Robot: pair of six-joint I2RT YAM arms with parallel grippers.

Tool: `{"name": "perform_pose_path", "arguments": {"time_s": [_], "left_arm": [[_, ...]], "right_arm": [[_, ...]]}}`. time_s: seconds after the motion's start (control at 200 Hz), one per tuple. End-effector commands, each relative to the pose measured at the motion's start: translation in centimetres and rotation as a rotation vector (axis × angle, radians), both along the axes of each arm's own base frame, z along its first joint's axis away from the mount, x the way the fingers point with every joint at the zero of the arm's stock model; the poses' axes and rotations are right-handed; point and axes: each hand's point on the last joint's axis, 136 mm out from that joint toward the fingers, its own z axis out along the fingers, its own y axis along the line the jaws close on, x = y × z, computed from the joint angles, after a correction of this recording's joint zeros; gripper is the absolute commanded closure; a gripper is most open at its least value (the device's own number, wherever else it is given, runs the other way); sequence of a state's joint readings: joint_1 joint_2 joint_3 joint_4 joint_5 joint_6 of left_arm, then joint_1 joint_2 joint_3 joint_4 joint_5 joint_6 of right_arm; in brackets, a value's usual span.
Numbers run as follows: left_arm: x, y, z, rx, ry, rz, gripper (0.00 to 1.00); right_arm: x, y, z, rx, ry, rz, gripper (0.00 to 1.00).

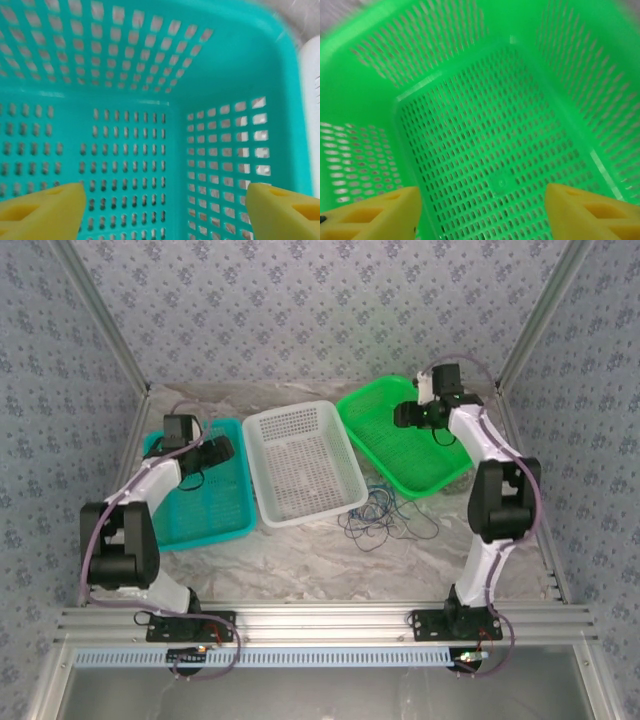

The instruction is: Untangle the cables

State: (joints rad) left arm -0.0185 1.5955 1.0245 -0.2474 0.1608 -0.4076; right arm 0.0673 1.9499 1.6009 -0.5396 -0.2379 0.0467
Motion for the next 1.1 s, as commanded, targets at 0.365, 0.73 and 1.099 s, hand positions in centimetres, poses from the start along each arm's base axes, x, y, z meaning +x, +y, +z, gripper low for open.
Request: {"name": "perform_pose_path", "arguments": {"time_s": [0.365,0.73,1.099], "left_arm": [[2.9,-5.1,-2.9,-0.098,0.095,-0.137,0.19],[10.0,-8.8,-0.9,-0.121,-0.038,-0.228,0.19],[12.8,-10.3,1.6,-0.051,-0.097,-0.281,0.14]], "right_arm": [[-3.5,-5.2,-7.5,0.143,0.292,-0.332,0.32],[-2.9,-9.7,-9.1,0.168,0.294,-0.571,0.34],[-2.8,-8.9,-8.5,0.239,0.247,-0.658,0.34]]}}
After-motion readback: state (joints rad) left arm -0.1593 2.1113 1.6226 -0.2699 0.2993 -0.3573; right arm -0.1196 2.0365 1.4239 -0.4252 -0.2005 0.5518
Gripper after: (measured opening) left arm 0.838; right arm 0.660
